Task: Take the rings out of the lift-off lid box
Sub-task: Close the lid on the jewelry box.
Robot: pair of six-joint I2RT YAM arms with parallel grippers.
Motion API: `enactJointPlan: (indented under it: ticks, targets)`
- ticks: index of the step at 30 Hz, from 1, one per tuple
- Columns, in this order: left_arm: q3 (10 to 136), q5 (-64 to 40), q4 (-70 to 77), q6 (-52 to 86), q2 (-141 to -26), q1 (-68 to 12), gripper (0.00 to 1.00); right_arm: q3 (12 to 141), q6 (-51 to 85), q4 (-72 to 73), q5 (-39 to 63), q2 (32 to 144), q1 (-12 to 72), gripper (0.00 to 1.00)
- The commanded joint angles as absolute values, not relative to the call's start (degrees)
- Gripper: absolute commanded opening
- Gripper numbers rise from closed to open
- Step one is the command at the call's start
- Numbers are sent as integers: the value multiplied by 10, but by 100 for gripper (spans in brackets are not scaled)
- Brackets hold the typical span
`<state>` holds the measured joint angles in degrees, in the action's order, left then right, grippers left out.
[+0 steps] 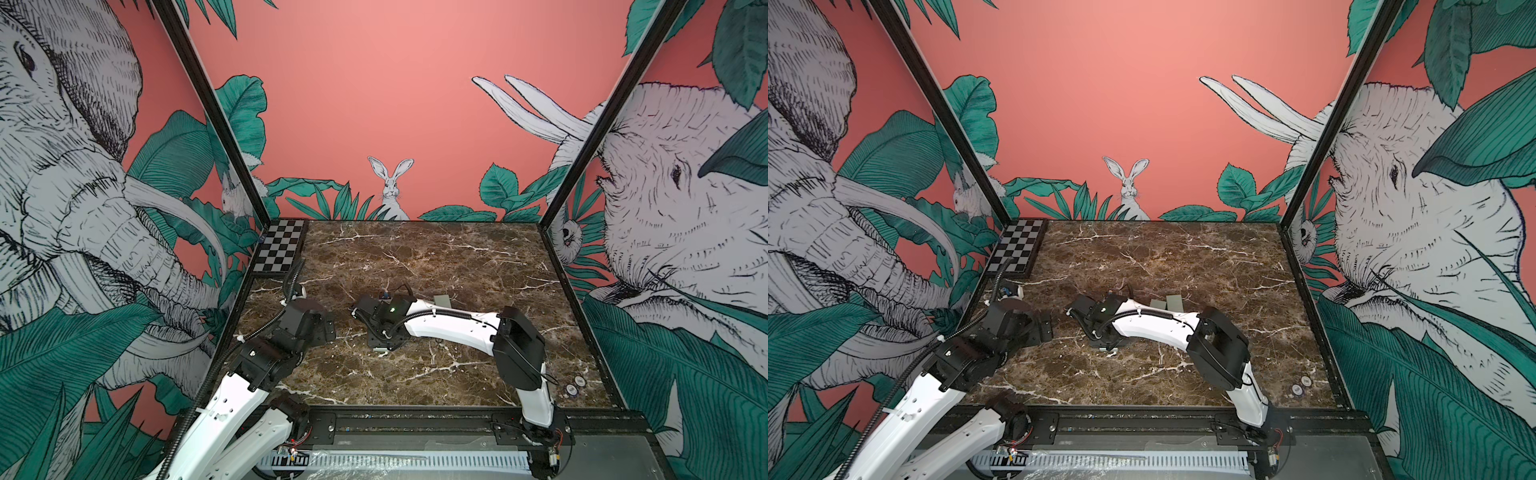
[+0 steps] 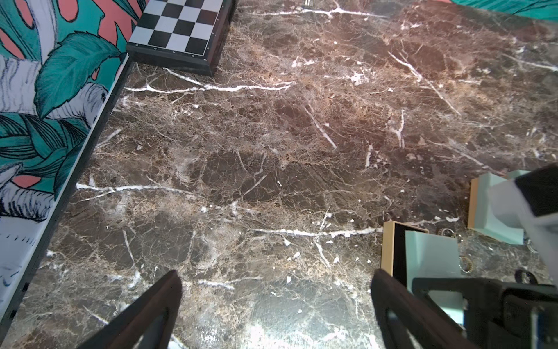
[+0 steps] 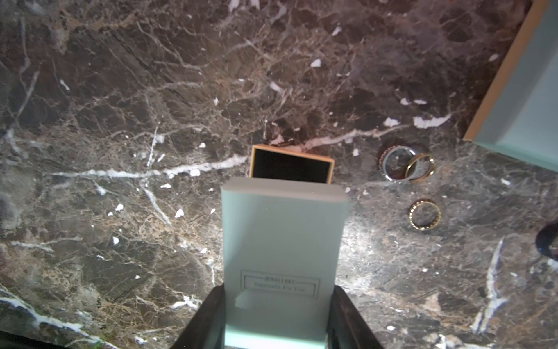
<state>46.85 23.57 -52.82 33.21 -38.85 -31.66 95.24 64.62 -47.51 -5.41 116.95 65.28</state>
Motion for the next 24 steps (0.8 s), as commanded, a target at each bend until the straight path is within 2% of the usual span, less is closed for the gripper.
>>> enactJointPlan:
  ticks: [1,15,24]
  targets:
    - [465,254,-539,338,-383,-312,99,978,730,-512,-76,1193,656,40]
    - [471,262,-555,360,-393,-312,99,1017,759,-547,-104,1212,649,40]
    - [472,262,-558,363,-402,-312,99,1017,771,-538,-83,1220,641,41]
